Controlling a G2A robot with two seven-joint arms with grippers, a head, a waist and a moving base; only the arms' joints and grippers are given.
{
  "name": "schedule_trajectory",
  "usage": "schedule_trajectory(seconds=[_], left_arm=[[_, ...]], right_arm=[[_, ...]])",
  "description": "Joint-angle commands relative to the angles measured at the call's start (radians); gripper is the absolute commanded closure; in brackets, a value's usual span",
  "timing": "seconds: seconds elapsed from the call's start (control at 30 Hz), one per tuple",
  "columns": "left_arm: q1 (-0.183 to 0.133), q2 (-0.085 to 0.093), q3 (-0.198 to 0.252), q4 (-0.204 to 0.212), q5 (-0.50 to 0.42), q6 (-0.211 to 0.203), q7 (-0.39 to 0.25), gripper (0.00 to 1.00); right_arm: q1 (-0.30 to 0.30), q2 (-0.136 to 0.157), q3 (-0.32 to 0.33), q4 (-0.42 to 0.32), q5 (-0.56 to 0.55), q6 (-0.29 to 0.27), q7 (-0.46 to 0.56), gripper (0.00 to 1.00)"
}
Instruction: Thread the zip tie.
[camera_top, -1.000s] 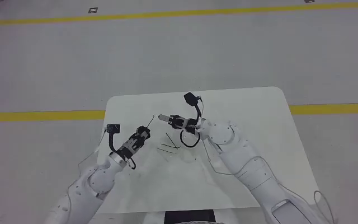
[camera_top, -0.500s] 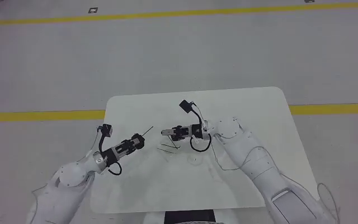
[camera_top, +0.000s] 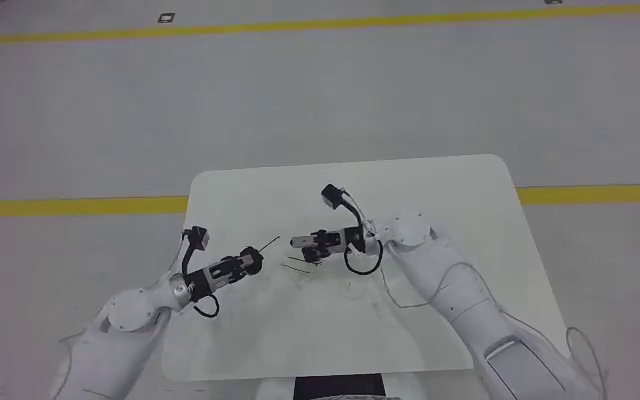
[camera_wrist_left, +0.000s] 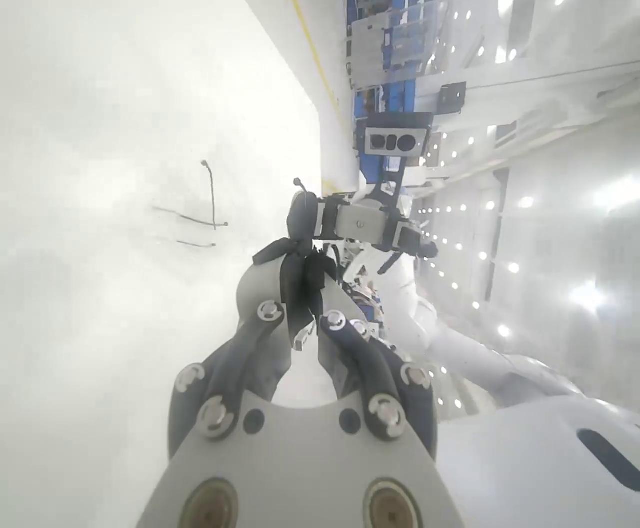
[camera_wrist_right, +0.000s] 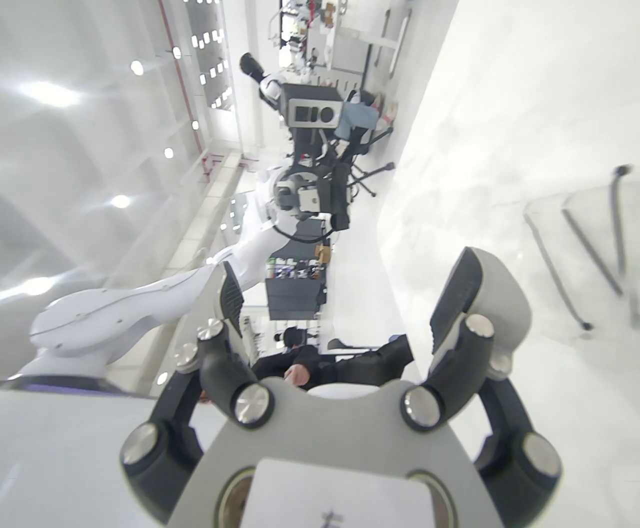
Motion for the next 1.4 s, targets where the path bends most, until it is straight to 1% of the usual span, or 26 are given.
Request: schedule_trajectory(seconds=[0.0,0.07,0.17,0.27,0.3,0.33,0.57,0.6,0.63,0.67,0.7,0.77,0.87,0.93,0.97,1.07,1.2,1.27,1.3,1.37], left_arm=[[0.001,-0.001,-0.014,0.027,-0.073,0.001,-0.09,1.0],[0.002,-0.005,-0.027,0.053,-0.126,0.001,-0.165,1.0],[-0.002,-0.013,-0.038,0.083,-0.173,0.001,-0.252,1.0],[-0.007,-0.026,-0.046,0.113,-0.232,0.001,-0.328,1.0],[-0.012,-0.032,-0.049,0.126,-0.248,0.001,-0.35,1.0],[-0.016,-0.035,-0.051,0.131,-0.246,0.001,-0.358,1.0],[-0.016,-0.035,-0.051,0.131,-0.246,0.001,-0.358,1.0],[-0.017,-0.035,-0.05,0.129,-0.244,0.002,-0.355,1.0],[-0.02,-0.036,-0.038,0.121,-0.231,0.011,-0.355,1.0],[-0.024,-0.036,-0.034,0.127,-0.229,0.019,-0.357,1.0],[-0.03,-0.036,-0.031,0.135,-0.226,0.022,-0.352,1.0],[-0.038,-0.038,-0.015,0.143,-0.241,0.027,-0.383,1.0],[-0.045,-0.039,-0.007,0.171,-0.291,0.029,-0.43,1.0],[-0.049,-0.039,-0.006,0.191,-0.297,0.025,-0.434,1.0],[-0.051,-0.039,-0.005,0.199,-0.298,0.019,-0.435,1.0],[-0.053,-0.04,-0.001,0.203,-0.308,0.004,-0.448,1.0],[-0.053,-0.04,-0.001,0.203,-0.308,0.004,-0.448,1.0],[-0.053,-0.04,-0.001,0.203,-0.308,0.004,-0.448,1.0],[-0.053,-0.04,-0.001,0.203,-0.308,0.004,-0.448,1.0],[-0.053,-0.04,-0.001,0.203,-0.308,0.004,-0.448,1.0]], right_arm=[[0.016,-0.005,-0.005,0.027,0.064,0.0,0.064,0.0],[0.036,-0.014,-0.018,0.066,0.1,0.0,0.101,0.0],[0.063,-0.03,-0.042,0.119,0.148,0.0,0.15,0.0],[0.091,-0.05,-0.078,0.174,0.177,0.0,0.153,0.0],[0.098,-0.058,-0.093,0.192,0.205,0.0,0.153,0.0],[0.101,-0.06,-0.096,0.197,0.211,0.0,0.153,0.0],[0.101,-0.06,-0.096,0.197,0.211,0.0,0.153,0.0],[0.096,-0.061,-0.096,0.193,0.218,0.003,0.152,0.0],[0.077,-0.062,-0.096,0.181,0.251,0.027,0.153,0.0],[0.074,-0.061,-0.095,0.18,0.261,0.041,0.153,0.0],[0.074,-0.059,-0.095,0.179,0.263,0.042,0.153,0.0],[0.06,-0.061,-0.104,0.172,0.326,0.062,0.153,0.0],[0.066,-0.059,-0.13,0.182,0.371,0.069,0.153,0.0],[0.065,-0.061,-0.147,0.183,0.423,0.071,0.153,0.0],[0.072,-0.06,-0.157,0.197,0.436,0.063,0.153,0.0],[0.074,-0.06,-0.159,0.202,0.436,0.06,0.153,0.0],[0.074,-0.06,-0.159,0.202,0.436,0.06,0.153,0.0],[0.06,-0.059,-0.162,0.181,0.427,0.07,0.131,0.0],[0.051,-0.057,-0.162,0.173,0.426,0.083,0.125,0.0],[0.043,-0.055,-0.16,0.167,0.42,0.094,0.116,0.0]])
